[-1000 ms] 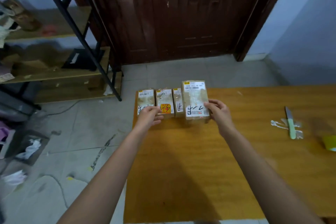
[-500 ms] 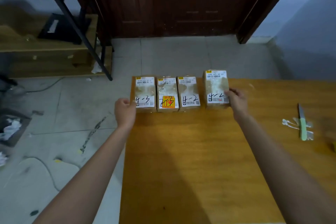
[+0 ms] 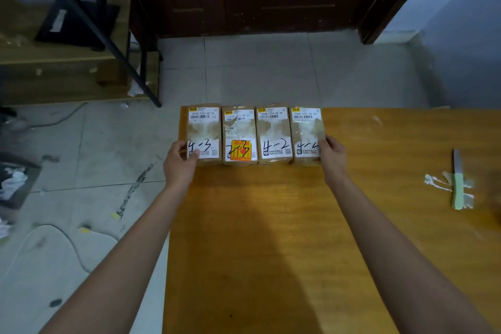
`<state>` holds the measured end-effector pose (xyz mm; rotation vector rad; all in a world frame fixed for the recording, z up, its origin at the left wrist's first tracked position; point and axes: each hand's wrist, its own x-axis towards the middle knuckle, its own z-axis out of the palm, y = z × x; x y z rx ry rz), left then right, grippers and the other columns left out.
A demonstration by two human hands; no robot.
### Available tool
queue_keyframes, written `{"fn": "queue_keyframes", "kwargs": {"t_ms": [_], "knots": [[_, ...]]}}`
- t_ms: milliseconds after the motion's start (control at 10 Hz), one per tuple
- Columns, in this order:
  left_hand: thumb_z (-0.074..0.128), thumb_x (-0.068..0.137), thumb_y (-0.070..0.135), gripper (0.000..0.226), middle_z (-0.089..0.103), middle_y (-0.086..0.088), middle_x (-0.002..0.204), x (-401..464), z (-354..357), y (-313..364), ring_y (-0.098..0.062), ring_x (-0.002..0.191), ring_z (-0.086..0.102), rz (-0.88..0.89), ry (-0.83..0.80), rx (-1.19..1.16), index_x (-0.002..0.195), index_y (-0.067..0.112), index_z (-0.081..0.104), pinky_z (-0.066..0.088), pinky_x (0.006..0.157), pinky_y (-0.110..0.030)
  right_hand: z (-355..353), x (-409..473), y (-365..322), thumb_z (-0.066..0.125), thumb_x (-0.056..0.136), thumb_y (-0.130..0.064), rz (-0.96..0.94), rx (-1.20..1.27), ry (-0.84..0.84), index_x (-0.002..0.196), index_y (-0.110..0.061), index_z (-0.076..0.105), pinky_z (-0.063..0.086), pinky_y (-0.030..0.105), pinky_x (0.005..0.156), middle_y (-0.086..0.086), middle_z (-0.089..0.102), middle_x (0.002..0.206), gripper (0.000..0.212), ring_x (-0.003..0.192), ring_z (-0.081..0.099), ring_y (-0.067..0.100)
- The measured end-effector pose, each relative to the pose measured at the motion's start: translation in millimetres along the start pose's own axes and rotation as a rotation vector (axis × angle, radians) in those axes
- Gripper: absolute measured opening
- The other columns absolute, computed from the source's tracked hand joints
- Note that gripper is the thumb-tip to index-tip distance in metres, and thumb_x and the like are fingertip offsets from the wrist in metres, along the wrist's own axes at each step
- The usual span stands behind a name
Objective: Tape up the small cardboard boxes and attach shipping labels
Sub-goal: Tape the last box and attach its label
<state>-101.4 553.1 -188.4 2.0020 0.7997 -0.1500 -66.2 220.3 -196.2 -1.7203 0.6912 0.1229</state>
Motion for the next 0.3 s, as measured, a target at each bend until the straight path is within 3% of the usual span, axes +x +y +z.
{"fn": "queue_keyframes", "kwargs": {"t_ms": [100, 300], "knots": [[0.064, 0.094, 0.023, 0.041, 0.059, -0.004, 0.132, 0.5, -1.7, 1.3, -0.024, 0.119, 0.055, -0.006, -0.015, 0.009, 0.132, 0.015, 0.051, 0.048, 0.098, -0.038, -1.8, -1.7, 1.0, 0.050, 0.100, -0.024, 0.006, -0.025, -0.001, 0.118, -0.010, 0.064, 0.057, 0.045, 0.075, 0.011, 0.070, 0.099, 0.026, 0.084, 0.066, 0.024], [0.064, 0.093, 0.032, 0.048, 0.054, -0.005, 0.138, -9.9, -12.6, 9.1, -0.026, 0.122, 0.053, -0.091, -0.010, -0.016, 0.135, 0.015, 0.048, 0.046, 0.095, -0.036, -15.8, -3.0, -13.4, 0.052, 0.098, -0.031, -0.014, -0.110, -0.032, 0.141, -0.015, 0.043, 0.052, 0.031, 0.076, -0.006, 0.056, 0.120, 0.047, 0.100, 0.061, 0.017]]}}
